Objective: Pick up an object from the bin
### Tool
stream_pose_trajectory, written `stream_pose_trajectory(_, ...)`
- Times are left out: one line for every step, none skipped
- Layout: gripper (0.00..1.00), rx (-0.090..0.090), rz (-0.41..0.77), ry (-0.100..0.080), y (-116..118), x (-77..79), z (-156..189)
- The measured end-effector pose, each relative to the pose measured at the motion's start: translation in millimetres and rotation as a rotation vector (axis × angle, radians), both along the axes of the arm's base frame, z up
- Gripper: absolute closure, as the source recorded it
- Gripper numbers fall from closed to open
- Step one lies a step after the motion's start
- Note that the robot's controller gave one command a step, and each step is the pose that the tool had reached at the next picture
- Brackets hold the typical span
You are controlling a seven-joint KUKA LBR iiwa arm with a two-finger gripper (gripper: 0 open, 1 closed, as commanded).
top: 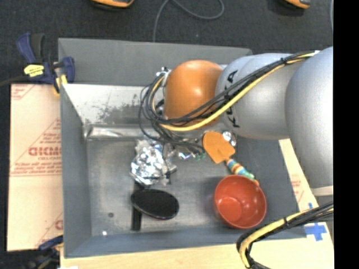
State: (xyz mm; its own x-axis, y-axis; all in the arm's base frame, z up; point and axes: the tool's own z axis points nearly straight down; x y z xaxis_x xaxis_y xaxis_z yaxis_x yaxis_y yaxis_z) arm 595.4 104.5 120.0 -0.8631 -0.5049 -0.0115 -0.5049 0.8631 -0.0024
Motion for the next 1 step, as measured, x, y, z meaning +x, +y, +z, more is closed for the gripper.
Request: stream_pose_trajectory(1.0, 0.005, -0.263, 0.0, 15.8, -5.6, -24.7)
